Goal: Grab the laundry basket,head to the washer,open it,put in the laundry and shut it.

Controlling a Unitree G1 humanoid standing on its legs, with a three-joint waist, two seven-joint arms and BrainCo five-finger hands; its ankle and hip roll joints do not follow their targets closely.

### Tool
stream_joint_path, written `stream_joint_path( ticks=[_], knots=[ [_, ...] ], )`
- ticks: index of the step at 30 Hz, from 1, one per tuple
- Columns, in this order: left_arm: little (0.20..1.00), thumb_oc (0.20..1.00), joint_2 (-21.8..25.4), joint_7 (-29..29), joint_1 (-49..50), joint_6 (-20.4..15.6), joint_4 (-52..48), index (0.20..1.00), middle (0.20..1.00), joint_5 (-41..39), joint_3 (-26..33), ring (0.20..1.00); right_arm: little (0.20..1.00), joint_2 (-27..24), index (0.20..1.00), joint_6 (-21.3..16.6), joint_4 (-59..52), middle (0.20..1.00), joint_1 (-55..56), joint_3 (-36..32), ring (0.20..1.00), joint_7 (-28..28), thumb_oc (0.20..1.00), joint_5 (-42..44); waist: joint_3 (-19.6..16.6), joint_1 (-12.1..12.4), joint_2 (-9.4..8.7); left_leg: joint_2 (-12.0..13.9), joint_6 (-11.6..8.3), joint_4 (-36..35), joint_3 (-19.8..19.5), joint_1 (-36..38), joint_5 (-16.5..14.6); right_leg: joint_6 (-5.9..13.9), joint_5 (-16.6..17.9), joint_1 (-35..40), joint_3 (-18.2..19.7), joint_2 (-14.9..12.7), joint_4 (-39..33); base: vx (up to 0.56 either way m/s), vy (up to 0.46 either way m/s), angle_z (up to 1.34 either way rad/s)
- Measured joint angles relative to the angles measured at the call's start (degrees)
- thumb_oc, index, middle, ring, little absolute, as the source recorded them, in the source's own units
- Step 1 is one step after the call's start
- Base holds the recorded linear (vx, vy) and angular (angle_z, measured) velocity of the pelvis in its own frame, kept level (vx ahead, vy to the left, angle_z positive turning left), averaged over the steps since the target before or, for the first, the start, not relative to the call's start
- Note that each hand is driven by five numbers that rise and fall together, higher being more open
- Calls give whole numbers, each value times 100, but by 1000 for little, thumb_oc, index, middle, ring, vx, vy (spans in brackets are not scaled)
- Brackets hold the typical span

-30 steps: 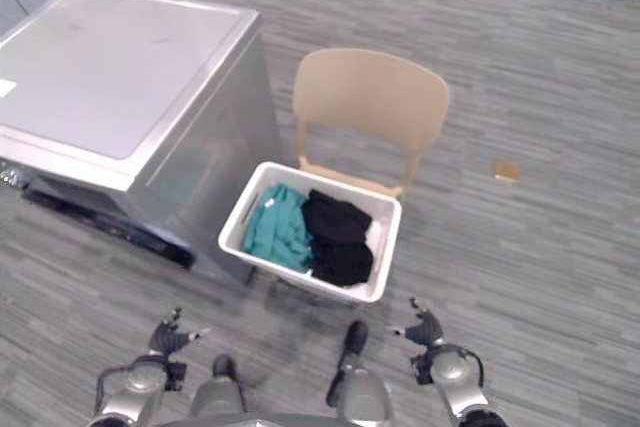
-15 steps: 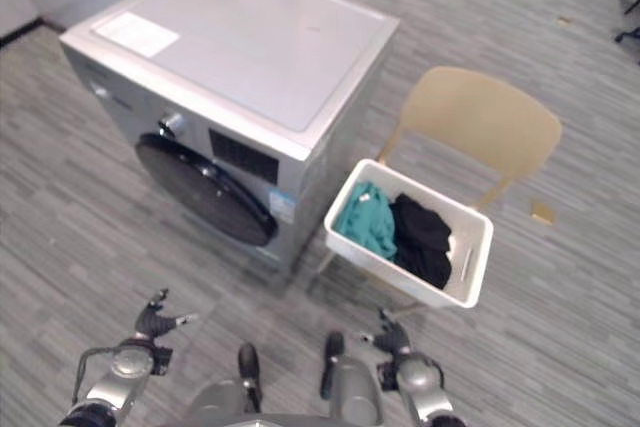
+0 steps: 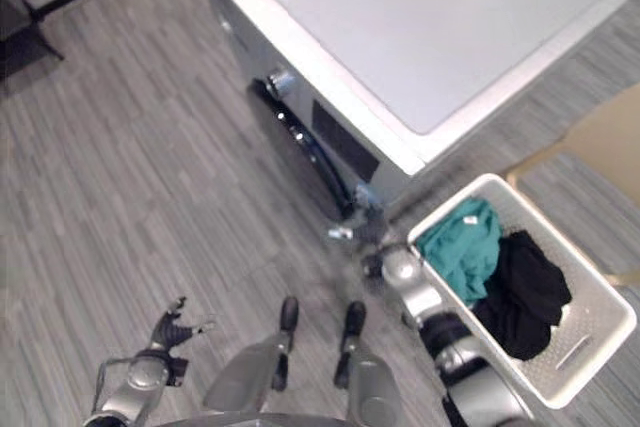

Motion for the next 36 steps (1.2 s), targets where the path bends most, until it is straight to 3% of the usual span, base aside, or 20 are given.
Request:
stream_joint_path(
  ticks=[6,16,21,23,25,26,27,28,31,32,33,35,36],
  knots=[
    [1000,1000,4,173,-219,-38,-63,1000,1000,-56,-71,1000,1000,120,1000,-70,132,1000,-389,-77,1000,-428,1000,10,195,243,26,-10,-6,-79,-98,-106,68,10,-11,-129,-80,-22,52,-26,-4,10],
    [1000,1000,9,391,-425,-186,-234,1000,1000,-281,-245,1000,1000,378,1000,-147,456,1000,-843,-261,1000,-1130,1000,202,468,325,13,-53,-78,-166,-162,-373,139,61,3,-372,-161,-65,18,-23,17,5],
    [1000,1000,-33,437,-665,-184,-261,1000,1000,-291,-402,1000,1000,645,1000,-15,126,1000,-847,409,1000,-1134,1000,402,534,352,14,-64,-16,-145,-266,-478,207,33,24,-417,-276,-74,7,-11,16,8],
    [1000,1000,-103,445,-1082,-201,-243,1000,1000,-469,-854,1000,1000,1087,1000,132,-12,1000,-1205,921,1000,-1022,1000,848,566,652,39,-63,-33,6,-461,-572,226,32,25,-226,-532,-34,-123,25,-98,61],
    [1000,1000,-87,517,-1406,-288,-302,1000,1000,-511,-878,1000,1000,1137,1000,118,30,1000,-2101,1046,1000,-836,1000,1159,572,993,71,-16,-309,-12,-930,-703,151,5,11,-87,-957,101,-372,116,-128,97],
    [1000,1000,-43,534,-1453,-303,-354,1000,1000,-516,-881,1000,1000,1130,1000,88,21,1000,-2474,986,1000,-842,1000,1277,578,1175,77,12,-328,-51,-981,-789,135,0,11,-93,-1071,122,-396,40,-38,69],
    [1000,1000,10,561,-1451,-318,-456,1000,1000,-532,-880,1000,1000,1127,1000,-47,-30,1000,-2814,899,1000,-804,1000,1382,595,1304,111,50,-326,-48,-970,-861,111,-42,-19,-101,-1212,132,-392,48,-31,106],
    [1000,1000,123,618,-1441,-358,-554,1000,1000,-728,-878,1000,1000,960,1000,-431,-552,1000,-3548,743,1000,-750,1000,1583,676,1596,251,78,-416,-69,-1029,-899,230,-152,-149,-131,-1408,84,-162,59,-41,111],
    [1000,1000,306,624,-1393,-356,-568,1000,1000,-730,-865,1000,1000,738,1000,-591,-985,1000,-3834,586,1000,-746,1000,1667,734,1589,137,-25,-356,-69,-1242,-879,318,-15,-505,-172,-1290,-75,271,36,-45,68],
    [1000,1000,359,673,-1295,-337,-663,1000,1000,-734,-799,1000,1000,706,1000,-723,-1491,1000,-3332,553,1000,-726,1000,1771,724,1567,-155,-78,-280,-89,-1127,-875,380,127,-687,-375,-928,-211,574,-12,-12,4],
    [1000,1000,366,650,-1349,-268,-667,1000,1000,-731,-877,1000,1000,699,1000,-669,-1520,1000,-2729,676,1000,-671,1000,1763,745,1392,-394,-132,-279,-80,-902,-846,379,189,-716,-433,-694,-295,630,-123,64,-18],
    [1000,1000,343,669,-1506,-223,-804,1000,1000,-720,-876,1000,1000,518,1000,-554,-1770,1000,-1861,836,1000,-596,1000,1716,782,1157,-577,-171,-276,-71,-680,-819,381,263,-653,-448,-551,-340,556,-137,83,-48],
    [1000,1000,370,735,-1633,-215,-946,1000,1000,-710,-815,1000,1000,200,1000,-476,-2074,1000,-1052,1059,1000,-444,1000,1419,846,960,-697,-204,-266,-36,-383,-775,388,320,-595,-436,-494,-453,569,-40,31,-77]
  ],
)
